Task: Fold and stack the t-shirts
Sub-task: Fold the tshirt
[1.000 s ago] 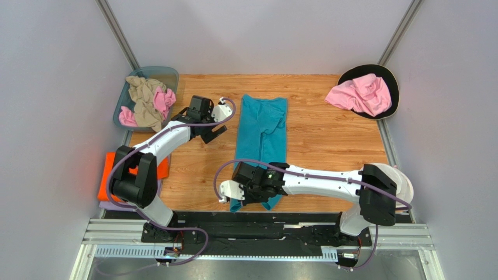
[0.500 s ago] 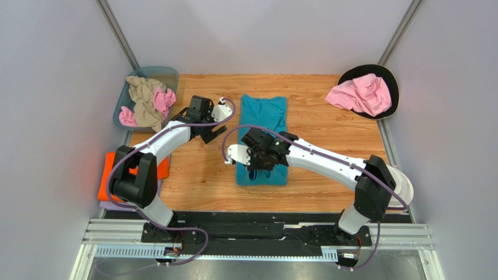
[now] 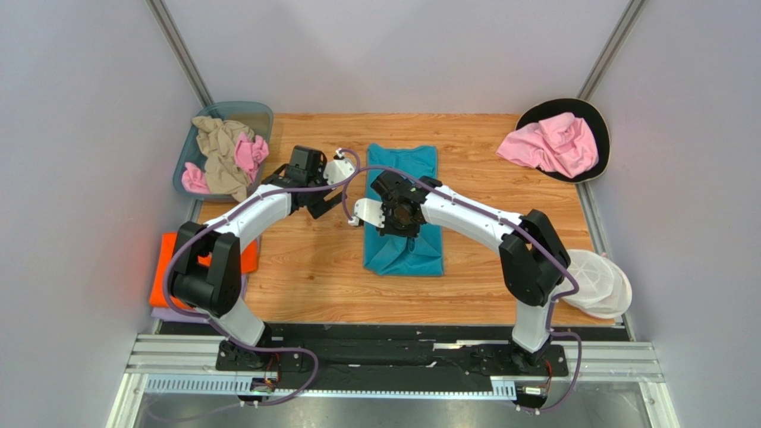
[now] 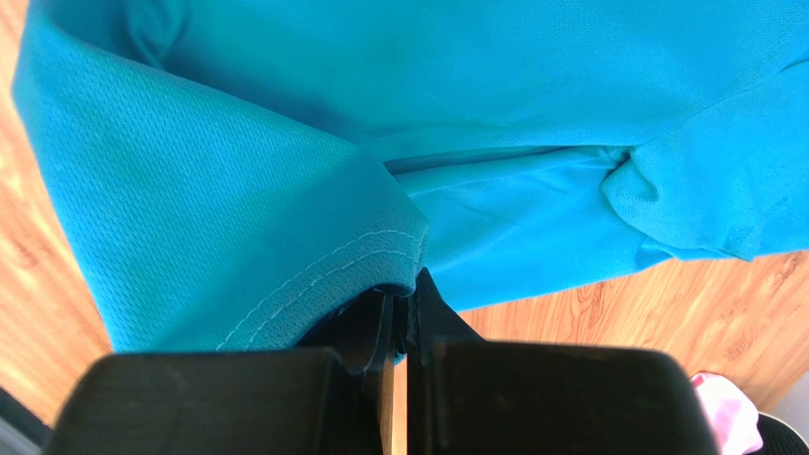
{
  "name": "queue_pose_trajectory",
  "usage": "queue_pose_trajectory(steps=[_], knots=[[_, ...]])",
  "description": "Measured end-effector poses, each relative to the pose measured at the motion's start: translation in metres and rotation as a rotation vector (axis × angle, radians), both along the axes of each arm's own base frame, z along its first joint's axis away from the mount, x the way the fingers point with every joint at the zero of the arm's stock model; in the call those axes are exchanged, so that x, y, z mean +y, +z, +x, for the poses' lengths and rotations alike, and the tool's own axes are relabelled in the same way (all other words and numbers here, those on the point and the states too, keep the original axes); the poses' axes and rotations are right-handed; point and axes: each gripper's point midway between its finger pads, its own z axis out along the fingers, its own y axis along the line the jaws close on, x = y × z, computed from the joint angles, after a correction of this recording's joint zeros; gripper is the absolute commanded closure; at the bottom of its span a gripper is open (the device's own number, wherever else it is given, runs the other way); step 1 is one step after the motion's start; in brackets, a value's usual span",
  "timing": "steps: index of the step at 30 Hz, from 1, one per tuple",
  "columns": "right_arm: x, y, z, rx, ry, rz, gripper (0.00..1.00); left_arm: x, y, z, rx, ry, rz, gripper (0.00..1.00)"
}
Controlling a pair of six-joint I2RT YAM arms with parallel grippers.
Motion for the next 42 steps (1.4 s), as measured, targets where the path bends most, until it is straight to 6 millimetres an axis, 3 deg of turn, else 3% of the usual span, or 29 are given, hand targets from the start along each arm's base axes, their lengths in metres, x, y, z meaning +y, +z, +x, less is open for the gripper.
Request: queue_pose_trajectory(steps=[13,28,31,32,35,38,42], knots=[[0.0,-0.02,0.038,0.009,-0.031,-0.015,0.99,-0.001,-0.005,0.004,-0.001,-0.004,0.003,0.01],[0.002,-0.013,0.056,-0.051,-0.055,-0.002,0.98,-0.003,-0.009,0.005,0.003,-0.008,0.002,0.01],[0.004,-0.012,0.06,-0.064,-0.059,-0.003,0.89,-0.003,-0.009,0.005,0.004,-0.008,0.002,0.01],[0.004,-0.012,0.062,-0.068,-0.061,-0.005,0.77,-0.002,-0.009,0.005,0.004,-0.008,0.002,0.01],[0.004,-0.016,0.065,-0.076,-0.063,-0.016,0.57,-0.002,-0.009,0.006,0.003,-0.006,0.002,0.01],[0.003,-0.018,0.069,-0.088,-0.068,-0.021,0.46,-0.002,-0.008,0.007,-0.004,-0.002,-0.001,0.01],[0.005,-0.014,0.077,-0.126,-0.08,-0.011,0.4,0.002,-0.005,0.012,-0.023,0.022,-0.005,0.01]])
